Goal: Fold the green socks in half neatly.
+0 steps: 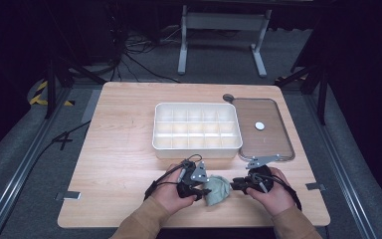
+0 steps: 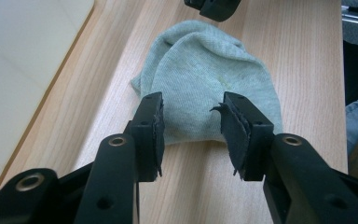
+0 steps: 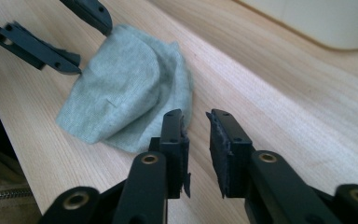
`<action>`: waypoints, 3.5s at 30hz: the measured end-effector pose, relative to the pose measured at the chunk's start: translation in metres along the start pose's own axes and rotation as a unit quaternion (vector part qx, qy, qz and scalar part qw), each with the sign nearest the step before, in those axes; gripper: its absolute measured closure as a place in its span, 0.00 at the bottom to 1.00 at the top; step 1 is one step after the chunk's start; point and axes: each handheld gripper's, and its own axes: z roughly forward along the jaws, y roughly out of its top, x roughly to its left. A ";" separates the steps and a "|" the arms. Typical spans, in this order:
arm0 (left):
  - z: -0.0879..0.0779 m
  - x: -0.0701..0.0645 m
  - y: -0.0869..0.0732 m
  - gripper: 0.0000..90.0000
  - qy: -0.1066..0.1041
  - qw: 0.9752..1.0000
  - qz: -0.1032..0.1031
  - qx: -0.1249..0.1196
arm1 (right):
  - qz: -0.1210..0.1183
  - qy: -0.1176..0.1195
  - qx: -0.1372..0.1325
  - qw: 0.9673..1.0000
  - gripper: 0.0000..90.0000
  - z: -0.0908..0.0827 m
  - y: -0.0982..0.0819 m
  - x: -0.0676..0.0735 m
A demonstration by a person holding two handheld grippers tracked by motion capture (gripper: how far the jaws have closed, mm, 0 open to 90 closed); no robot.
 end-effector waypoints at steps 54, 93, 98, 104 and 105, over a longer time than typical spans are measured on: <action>0.006 -0.010 0.005 0.78 -0.024 0.999 0.036 0.007 | -0.032 0.055 0.010 0.998 0.97 0.033 0.004 0.032; 0.011 -0.009 0.006 0.80 -0.011 0.997 0.062 0.035 | -0.079 0.029 0.010 0.996 0.96 0.028 0.007 0.028; 0.013 -0.009 0.010 0.78 -0.020 0.997 0.070 0.008 | -0.068 0.042 0.004 0.997 0.96 0.030 0.006 0.029; 0.013 -0.010 0.010 0.76 -0.020 0.997 0.078 0.011 | -0.052 0.057 -0.007 0.997 0.96 0.032 0.004 0.029; 0.014 -0.010 0.010 0.76 -0.019 0.997 0.077 0.013 | -0.052 0.057 -0.007 0.997 0.96 0.032 0.004 0.029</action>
